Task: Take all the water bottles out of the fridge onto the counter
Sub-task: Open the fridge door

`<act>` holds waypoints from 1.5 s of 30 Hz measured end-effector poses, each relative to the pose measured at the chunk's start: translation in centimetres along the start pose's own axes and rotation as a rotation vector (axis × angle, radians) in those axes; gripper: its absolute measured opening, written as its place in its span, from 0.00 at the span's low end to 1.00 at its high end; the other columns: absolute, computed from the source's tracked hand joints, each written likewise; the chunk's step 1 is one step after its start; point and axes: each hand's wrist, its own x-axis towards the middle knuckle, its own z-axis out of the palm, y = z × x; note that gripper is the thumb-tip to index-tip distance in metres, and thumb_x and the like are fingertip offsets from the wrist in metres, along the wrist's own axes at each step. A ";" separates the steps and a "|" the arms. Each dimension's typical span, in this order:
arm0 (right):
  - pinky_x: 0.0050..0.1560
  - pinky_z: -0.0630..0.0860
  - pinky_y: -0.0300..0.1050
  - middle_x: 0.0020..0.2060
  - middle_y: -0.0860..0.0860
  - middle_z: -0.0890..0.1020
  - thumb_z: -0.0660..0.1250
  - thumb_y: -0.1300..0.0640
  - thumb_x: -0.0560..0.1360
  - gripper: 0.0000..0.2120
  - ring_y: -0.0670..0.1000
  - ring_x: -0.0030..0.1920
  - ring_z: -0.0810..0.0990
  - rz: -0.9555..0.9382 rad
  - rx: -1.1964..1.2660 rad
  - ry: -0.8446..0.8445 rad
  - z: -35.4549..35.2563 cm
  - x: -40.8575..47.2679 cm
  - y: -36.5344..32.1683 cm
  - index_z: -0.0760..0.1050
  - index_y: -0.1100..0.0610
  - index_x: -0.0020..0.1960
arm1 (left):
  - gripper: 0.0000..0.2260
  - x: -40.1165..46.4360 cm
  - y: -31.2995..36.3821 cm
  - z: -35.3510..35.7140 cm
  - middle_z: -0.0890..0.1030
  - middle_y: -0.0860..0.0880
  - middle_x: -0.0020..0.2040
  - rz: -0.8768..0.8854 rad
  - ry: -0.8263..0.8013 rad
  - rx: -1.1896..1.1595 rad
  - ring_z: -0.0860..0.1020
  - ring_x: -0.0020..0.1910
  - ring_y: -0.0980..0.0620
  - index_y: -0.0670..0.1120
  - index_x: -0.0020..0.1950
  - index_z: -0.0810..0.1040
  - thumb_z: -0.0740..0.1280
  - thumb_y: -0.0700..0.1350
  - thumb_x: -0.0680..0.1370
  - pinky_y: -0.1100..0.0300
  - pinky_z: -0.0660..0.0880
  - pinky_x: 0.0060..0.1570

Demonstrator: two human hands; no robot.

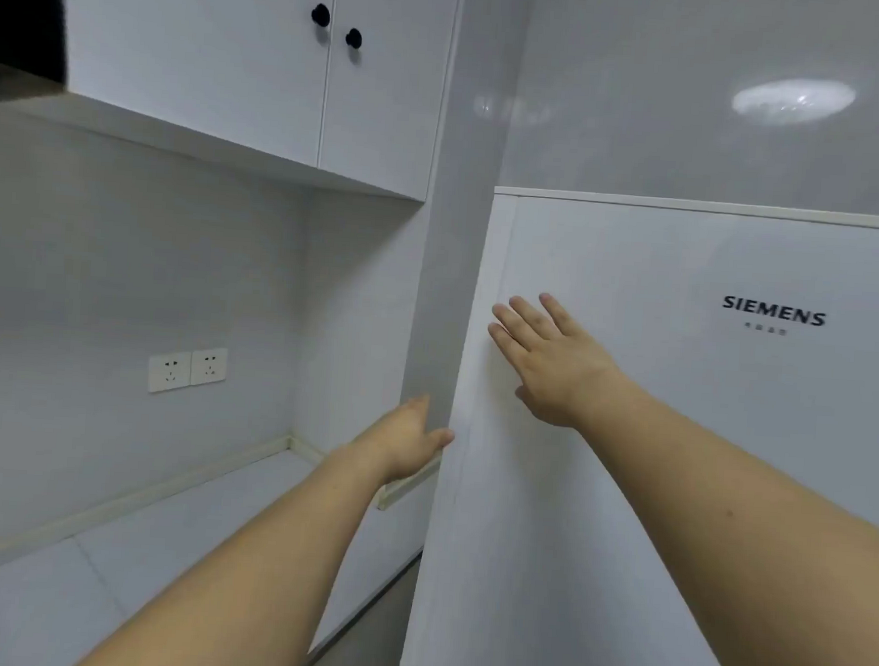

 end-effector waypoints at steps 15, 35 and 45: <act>0.75 0.51 0.64 0.61 0.60 0.77 0.54 0.47 0.78 0.23 0.62 0.72 0.65 -0.109 -0.121 0.423 4.3 9.7 -0.8 0.79 0.60 0.58 | 0.09 6.8 -3.3 4.2 0.84 0.58 0.51 0.002 -0.054 -0.566 0.81 0.50 0.61 0.51 0.57 0.80 0.62 0.47 0.82 0.71 0.74 0.46; 0.73 0.55 0.63 0.50 0.58 0.78 0.53 0.48 0.79 0.22 0.62 0.64 0.70 -0.006 -0.211 0.451 4.6 9.7 -2.5 0.78 0.63 0.54 | 0.14 7.9 -4.1 6.2 0.84 0.43 0.54 -0.096 0.116 -1.027 0.82 0.55 0.47 0.39 0.65 0.77 0.65 0.42 0.81 0.54 0.76 0.62; 0.74 0.54 0.63 0.51 0.57 0.77 0.49 0.48 0.80 0.22 0.62 0.65 0.69 -0.006 -0.214 0.443 4.2 9.4 -2.7 0.76 0.62 0.53 | 0.15 7.7 -4.5 6.1 0.84 0.45 0.54 -0.109 0.115 -1.034 0.82 0.55 0.47 0.40 0.65 0.78 0.67 0.43 0.80 0.52 0.75 0.63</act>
